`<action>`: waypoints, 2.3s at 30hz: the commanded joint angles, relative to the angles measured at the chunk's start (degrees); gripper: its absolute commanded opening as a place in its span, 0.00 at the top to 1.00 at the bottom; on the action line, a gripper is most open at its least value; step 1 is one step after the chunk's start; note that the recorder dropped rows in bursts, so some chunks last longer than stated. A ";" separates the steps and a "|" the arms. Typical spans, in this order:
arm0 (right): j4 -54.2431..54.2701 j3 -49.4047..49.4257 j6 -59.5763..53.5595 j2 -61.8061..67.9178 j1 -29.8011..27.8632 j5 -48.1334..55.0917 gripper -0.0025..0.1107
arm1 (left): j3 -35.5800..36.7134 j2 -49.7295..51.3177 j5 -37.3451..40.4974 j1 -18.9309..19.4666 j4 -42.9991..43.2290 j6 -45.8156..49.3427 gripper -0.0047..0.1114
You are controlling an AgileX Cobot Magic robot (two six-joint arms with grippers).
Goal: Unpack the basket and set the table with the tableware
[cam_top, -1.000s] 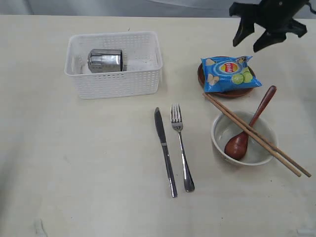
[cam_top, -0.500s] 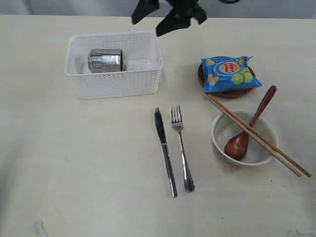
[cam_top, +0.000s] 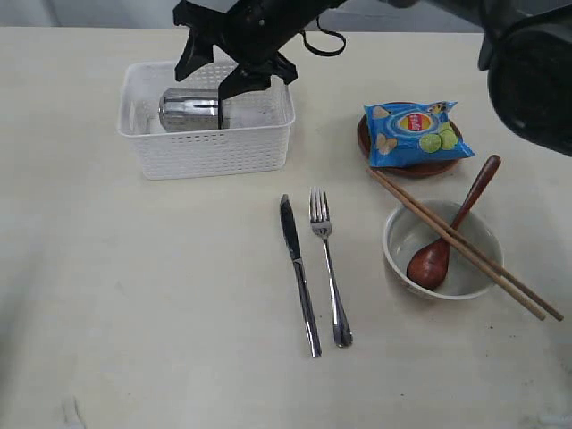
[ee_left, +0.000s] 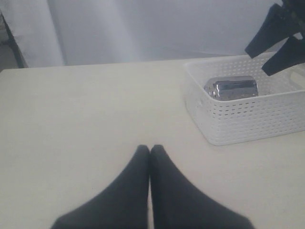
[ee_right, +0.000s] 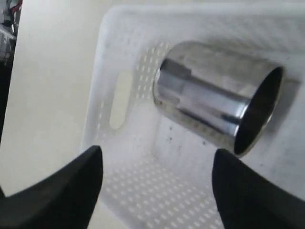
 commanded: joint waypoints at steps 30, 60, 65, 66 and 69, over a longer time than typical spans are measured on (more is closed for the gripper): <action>-18.10 -13.78 10.95 4.36 6.36 -0.25 0.47 | 0.11 -0.18 -0.59 -0.40 -0.13 0.06 0.96; -22.20 -14.51 25.93 10.69 10.55 -9.66 0.47 | 0.11 -0.18 -0.59 -0.40 -0.13 0.06 0.96; -17.79 -14.51 21.00 10.69 10.55 -11.03 0.47 | 0.11 -0.18 -0.59 -0.40 -0.13 0.06 0.96; -16.20 -14.51 19.58 10.69 10.55 -11.34 0.48 | 0.11 -0.18 -0.59 -0.40 -0.13 0.06 0.96; -14.00 -14.51 17.51 10.69 10.55 -11.78 0.61 | 0.11 -0.18 -0.59 -0.40 -0.13 0.06 0.96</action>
